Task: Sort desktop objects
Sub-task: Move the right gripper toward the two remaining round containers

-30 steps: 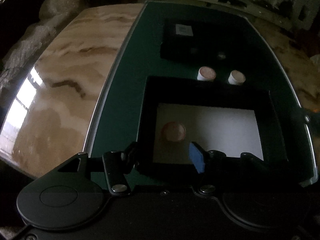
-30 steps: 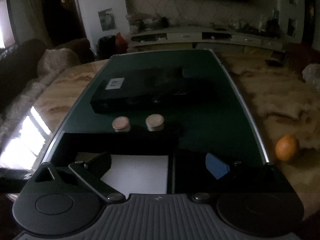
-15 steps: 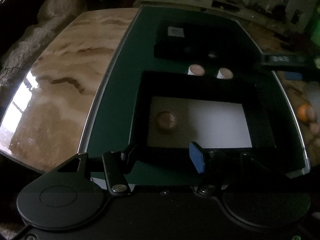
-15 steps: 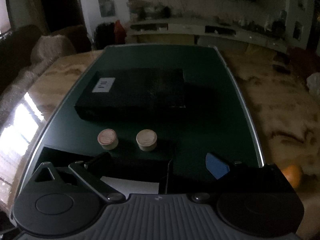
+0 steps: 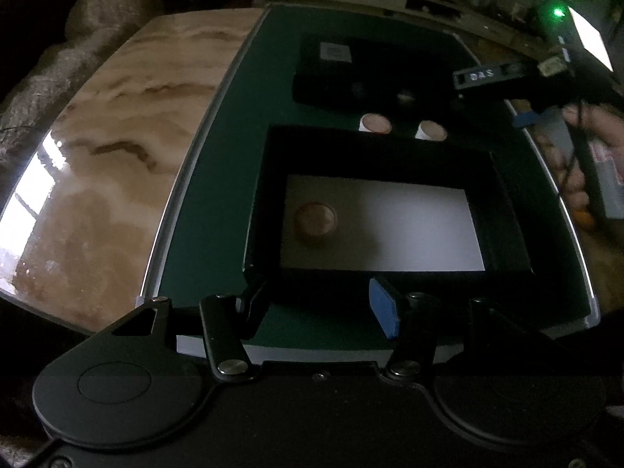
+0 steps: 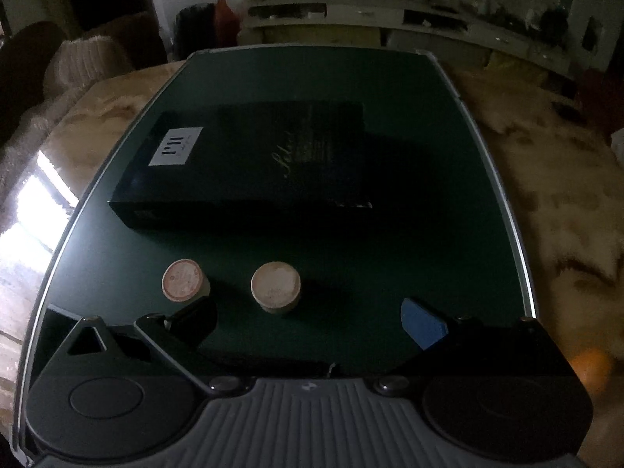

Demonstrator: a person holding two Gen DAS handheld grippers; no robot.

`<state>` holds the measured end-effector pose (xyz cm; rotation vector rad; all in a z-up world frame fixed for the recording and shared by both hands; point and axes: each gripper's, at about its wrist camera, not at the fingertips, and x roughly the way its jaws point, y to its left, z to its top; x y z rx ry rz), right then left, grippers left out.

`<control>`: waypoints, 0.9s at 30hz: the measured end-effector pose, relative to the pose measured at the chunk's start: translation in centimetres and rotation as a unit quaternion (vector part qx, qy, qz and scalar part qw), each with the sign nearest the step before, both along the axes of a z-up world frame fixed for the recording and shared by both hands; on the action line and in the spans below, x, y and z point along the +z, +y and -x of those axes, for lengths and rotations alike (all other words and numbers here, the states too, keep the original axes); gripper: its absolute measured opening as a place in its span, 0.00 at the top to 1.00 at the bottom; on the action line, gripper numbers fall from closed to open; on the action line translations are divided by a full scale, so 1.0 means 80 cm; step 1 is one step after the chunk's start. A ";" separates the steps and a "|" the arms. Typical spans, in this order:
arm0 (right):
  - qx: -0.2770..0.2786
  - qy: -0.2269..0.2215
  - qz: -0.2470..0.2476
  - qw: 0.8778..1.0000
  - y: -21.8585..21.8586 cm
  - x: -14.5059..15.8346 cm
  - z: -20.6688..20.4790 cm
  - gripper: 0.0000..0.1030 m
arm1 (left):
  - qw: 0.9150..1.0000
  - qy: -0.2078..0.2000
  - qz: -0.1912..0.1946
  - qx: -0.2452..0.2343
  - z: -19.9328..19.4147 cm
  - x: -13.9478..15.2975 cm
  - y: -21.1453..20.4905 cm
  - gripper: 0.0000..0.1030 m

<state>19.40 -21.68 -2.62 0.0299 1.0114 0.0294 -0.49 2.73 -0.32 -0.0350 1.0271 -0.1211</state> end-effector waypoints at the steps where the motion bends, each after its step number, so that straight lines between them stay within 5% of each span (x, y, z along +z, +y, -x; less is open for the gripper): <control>1: -0.001 0.003 -0.001 1.000 0.001 -0.002 -0.003 0.00 | 1.000 0.001 0.000 0.000 0.000 0.000 0.000 0.46; 27: -0.013 0.073 0.032 0.997 0.027 -0.075 -0.068 0.00 | 1.000 0.012 0.018 0.008 0.000 -0.001 0.014 0.46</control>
